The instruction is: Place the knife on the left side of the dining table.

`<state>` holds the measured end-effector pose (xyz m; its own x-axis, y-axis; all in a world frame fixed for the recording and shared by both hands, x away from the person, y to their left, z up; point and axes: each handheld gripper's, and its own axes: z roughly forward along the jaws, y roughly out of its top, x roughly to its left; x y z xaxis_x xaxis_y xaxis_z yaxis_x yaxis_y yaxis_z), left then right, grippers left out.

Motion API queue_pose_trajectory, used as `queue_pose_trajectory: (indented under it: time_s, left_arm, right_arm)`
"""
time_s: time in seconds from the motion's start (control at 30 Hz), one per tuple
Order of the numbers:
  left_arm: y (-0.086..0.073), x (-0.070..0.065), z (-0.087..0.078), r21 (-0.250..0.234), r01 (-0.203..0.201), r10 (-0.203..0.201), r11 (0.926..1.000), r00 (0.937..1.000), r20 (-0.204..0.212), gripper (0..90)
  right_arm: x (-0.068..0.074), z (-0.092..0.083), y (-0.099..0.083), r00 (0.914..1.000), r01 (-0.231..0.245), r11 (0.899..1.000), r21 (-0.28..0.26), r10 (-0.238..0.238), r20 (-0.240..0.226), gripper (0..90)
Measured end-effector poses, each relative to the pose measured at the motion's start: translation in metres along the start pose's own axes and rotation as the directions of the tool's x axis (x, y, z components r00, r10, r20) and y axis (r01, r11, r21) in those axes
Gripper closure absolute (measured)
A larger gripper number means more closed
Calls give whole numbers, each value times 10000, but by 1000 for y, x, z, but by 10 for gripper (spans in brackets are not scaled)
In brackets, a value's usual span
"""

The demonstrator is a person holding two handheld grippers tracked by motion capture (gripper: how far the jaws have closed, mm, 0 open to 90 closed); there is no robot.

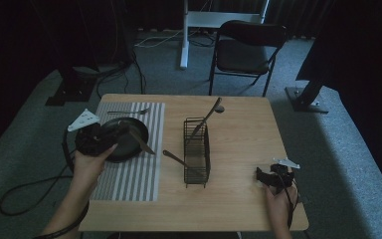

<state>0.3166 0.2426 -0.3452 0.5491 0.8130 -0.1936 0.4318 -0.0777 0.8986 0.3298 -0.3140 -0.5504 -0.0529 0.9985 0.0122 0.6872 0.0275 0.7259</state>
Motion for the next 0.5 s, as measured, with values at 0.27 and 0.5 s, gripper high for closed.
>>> queue_pose_trajectory:
  time_s: [0.27,0.5]
  left_arm:
    - [-37,16,8,273,833,-832,9962,9965,-47,840]
    - [-55,23,10,336,1217,-1213,9920,9925,-137,840]
  right_arm:
    - [0,0,0,10000,-5,10000,-8,5,0,132]
    - [0,0,0,10000,5,10000,-13,-5,2,132]
